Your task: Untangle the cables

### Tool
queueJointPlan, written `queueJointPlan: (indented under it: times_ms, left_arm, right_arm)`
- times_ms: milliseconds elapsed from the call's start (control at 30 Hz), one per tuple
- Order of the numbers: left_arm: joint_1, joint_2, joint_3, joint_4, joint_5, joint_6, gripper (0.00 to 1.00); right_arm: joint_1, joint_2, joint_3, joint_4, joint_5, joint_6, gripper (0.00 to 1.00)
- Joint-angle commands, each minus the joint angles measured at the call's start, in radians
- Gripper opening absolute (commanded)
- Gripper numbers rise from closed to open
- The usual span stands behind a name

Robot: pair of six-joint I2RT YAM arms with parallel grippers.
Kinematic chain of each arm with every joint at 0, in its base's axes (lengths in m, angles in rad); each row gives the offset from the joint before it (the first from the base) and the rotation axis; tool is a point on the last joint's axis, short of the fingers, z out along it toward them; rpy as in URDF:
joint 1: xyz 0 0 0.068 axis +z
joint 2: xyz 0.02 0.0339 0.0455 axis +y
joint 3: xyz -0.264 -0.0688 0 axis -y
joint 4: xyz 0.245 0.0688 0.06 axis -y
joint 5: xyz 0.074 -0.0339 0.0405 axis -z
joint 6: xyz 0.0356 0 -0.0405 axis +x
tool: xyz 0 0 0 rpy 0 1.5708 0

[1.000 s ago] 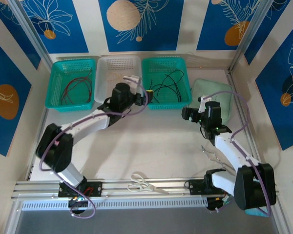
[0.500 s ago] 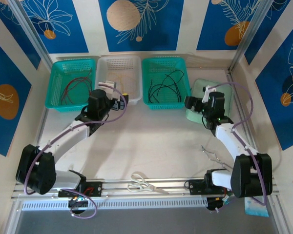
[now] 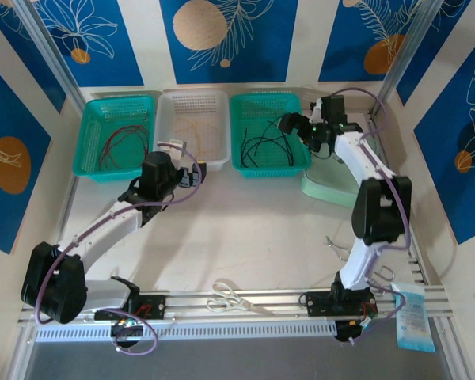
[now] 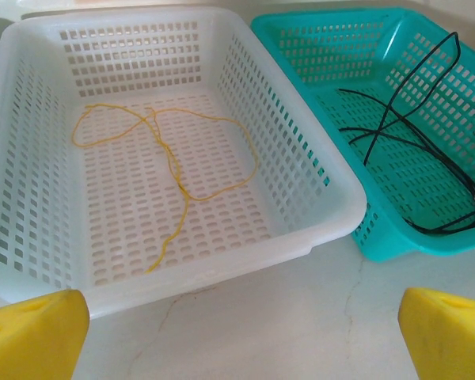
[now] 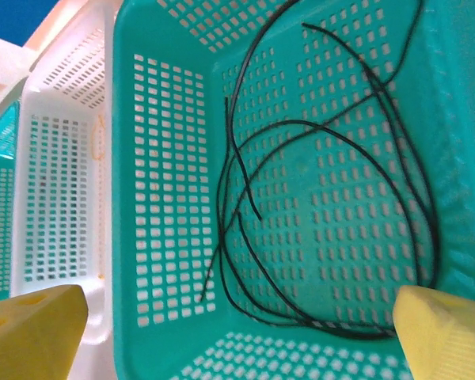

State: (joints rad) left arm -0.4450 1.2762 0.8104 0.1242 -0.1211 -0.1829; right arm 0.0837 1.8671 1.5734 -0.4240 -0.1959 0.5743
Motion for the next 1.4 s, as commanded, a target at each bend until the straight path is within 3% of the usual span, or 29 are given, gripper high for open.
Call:
queueJointPlan:
  times_ms: [0,233,500,667,800,1067,1367]
  left_arm:
    - [0.007,0.0,0.006,-0.014,0.025,-0.029,0.99]
    - [0.008,0.005,-0.003,-0.034,0.025,-0.054,0.99]
    - [0.009,-0.008,-0.003,-0.069,0.008,-0.042,0.99]
    - [0.009,-0.012,-0.002,-0.078,0.016,-0.064,0.99]
    - [0.009,-0.016,0.001,-0.083,0.024,-0.073,0.99]
    - [0.009,-0.034,-0.004,-0.087,0.012,-0.055,0.99]
    - [0.033,-0.158,-0.144,0.035,-0.117,0.061,0.99]
  right_arm:
    - [-0.007,0.124,0.165,-0.145,-0.082,0.053,0.99]
    - [0.008,0.405,0.525,-0.21,-0.069,0.078,0.99]
    - [0.054,0.693,0.96,-0.213,-0.212,0.125,1.0]
    - [0.081,0.813,1.157,-0.295,-0.223,0.16,1.0]
    - [0.07,0.732,1.071,-0.341,-0.174,0.15,1.0]
    - [0.035,0.412,0.706,-0.303,-0.183,0.048,0.99]
    - [0.018,-0.163,0.018,0.005,0.011,-0.103,0.99]
